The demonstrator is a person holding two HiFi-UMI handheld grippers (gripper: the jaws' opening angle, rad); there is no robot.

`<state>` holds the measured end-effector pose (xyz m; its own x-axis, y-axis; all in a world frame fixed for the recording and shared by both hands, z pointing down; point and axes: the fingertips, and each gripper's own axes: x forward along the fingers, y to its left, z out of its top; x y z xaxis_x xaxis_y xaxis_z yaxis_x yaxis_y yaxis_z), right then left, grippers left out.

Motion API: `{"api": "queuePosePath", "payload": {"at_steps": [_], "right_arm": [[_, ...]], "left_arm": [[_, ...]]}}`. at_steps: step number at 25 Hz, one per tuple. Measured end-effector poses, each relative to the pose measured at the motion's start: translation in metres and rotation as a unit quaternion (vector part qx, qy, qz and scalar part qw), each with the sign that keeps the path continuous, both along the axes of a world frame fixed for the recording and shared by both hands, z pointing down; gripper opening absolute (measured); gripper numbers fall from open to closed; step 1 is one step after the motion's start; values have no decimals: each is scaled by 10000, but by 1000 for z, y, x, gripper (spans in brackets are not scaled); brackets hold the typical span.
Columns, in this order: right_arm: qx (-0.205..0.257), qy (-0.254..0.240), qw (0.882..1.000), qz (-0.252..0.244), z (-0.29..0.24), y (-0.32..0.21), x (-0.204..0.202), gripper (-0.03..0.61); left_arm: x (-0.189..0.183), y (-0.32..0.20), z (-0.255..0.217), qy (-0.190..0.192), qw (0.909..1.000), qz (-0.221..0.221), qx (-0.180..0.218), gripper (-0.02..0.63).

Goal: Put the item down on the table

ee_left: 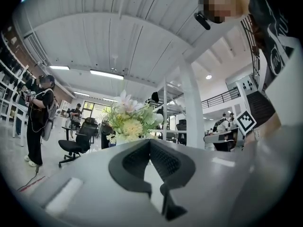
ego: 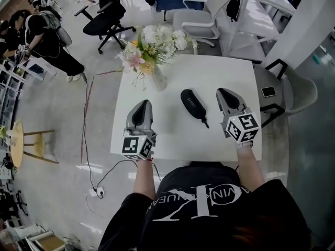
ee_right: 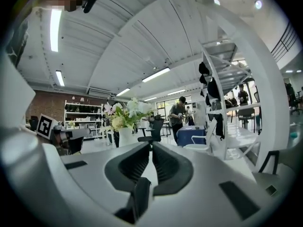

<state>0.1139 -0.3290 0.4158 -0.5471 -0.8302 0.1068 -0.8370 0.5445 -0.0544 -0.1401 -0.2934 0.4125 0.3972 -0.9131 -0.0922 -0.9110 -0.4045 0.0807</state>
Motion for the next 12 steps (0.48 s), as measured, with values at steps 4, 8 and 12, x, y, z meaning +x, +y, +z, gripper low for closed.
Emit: {"api": "queuePosePath", "payload": {"at_steps": [4, 8, 12], "right_arm": [[156, -38, 9999, -3, -12, -2, -1, 29], [265, -28, 9996, -15, -20, -3, -2, 29], [347, -64, 9994, -2, -25, -2, 0, 29]], "left_arm": [[-1, -1, -10, -8, 9999, -16, 107, 12], [-3, 0, -16, 7, 9998, -61, 183, 12], [-3, 1, -19, 24, 9997, -105, 238, 12]]}}
